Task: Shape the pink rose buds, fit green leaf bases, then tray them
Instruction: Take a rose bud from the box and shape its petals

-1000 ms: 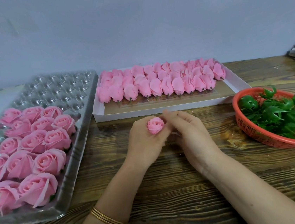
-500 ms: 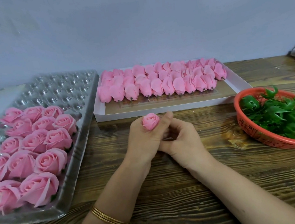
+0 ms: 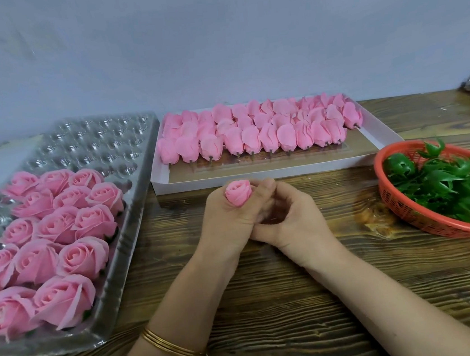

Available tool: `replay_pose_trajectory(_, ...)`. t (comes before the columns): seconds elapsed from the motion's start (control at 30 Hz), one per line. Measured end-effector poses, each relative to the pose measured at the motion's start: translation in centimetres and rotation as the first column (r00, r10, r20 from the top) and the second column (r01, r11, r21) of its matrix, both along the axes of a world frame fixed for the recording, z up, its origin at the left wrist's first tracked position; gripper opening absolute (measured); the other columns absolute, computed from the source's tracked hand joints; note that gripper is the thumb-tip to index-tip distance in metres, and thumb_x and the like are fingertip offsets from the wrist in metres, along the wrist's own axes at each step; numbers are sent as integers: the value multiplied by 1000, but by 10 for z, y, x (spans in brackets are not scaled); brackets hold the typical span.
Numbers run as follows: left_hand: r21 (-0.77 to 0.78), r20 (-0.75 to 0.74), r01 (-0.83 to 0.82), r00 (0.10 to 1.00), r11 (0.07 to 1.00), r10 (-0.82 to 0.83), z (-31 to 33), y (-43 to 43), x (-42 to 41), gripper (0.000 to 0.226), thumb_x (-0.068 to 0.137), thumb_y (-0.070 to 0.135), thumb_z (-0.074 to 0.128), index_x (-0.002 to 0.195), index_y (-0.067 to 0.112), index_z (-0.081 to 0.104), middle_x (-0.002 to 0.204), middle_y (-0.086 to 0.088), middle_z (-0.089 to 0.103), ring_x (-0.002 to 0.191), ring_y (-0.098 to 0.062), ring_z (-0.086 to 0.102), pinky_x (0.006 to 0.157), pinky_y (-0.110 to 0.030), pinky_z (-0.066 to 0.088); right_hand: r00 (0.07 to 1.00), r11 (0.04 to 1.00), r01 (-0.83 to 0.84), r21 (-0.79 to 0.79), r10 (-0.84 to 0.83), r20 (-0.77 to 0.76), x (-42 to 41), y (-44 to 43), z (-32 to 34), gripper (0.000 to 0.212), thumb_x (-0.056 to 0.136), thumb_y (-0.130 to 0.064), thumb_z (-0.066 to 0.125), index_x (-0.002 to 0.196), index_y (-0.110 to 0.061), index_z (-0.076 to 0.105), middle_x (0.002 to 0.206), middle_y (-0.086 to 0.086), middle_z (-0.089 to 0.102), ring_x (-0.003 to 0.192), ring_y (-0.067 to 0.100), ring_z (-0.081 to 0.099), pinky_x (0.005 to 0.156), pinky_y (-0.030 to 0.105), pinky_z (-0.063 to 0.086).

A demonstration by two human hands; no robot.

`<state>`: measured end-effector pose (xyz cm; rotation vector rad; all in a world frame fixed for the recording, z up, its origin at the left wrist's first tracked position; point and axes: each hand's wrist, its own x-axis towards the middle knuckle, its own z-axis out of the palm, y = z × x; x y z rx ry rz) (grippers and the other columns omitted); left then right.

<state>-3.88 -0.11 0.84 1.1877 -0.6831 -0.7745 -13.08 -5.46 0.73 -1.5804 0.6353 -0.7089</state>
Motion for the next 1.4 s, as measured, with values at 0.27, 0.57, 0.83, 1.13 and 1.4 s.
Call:
replay_pose_trajectory(0.27,33,34,-30,999,999,29,0,-2,-4,31,86,23,70,69,-1,59,63,-13,48,63,-22,46,63,-29,46,979,948,152,-281,-183,-86,4,4,-7,34,56,-31,77,85,-16,67,61,-12,56,60,5,52,64,32,50)
replay_pose_trajectory(0.57,24,-93,121,989,992,-118,5,2,6,41,68,32,72,92,-1,69,83,-20,60,77,-26,59,72,-28,55,998,999,-38,21,37,54,-1,-3,-5,24,75,12,72,93,-3,72,71,5,61,72,19,55,79,42,53)
replay_pose_trajectory(0.83,0,-90,33,995,999,-33,5,1,-1,50,70,34,71,85,-12,62,80,-21,56,79,-29,55,81,-41,51,998,994,50,-94,-45,50,3,0,-6,30,66,6,82,91,-1,67,65,-8,56,64,6,50,65,18,45)
replay_pose_trajectory(1.13,28,-118,174,978,984,-169,6,3,5,37,70,30,70,93,1,71,82,-11,67,78,-18,65,76,-26,56,991,992,-72,103,59,119,0,-2,-7,24,73,12,75,72,-12,70,60,-9,61,62,4,55,68,17,48)
replay_pose_trajectory(1.4,9,-139,70,988,998,-68,1,-1,2,72,68,34,74,105,-25,55,90,-22,56,87,-29,52,86,-41,46,998,997,43,-67,-40,45,1,-1,-7,23,70,9,80,89,4,68,70,4,63,66,9,56,67,22,50)
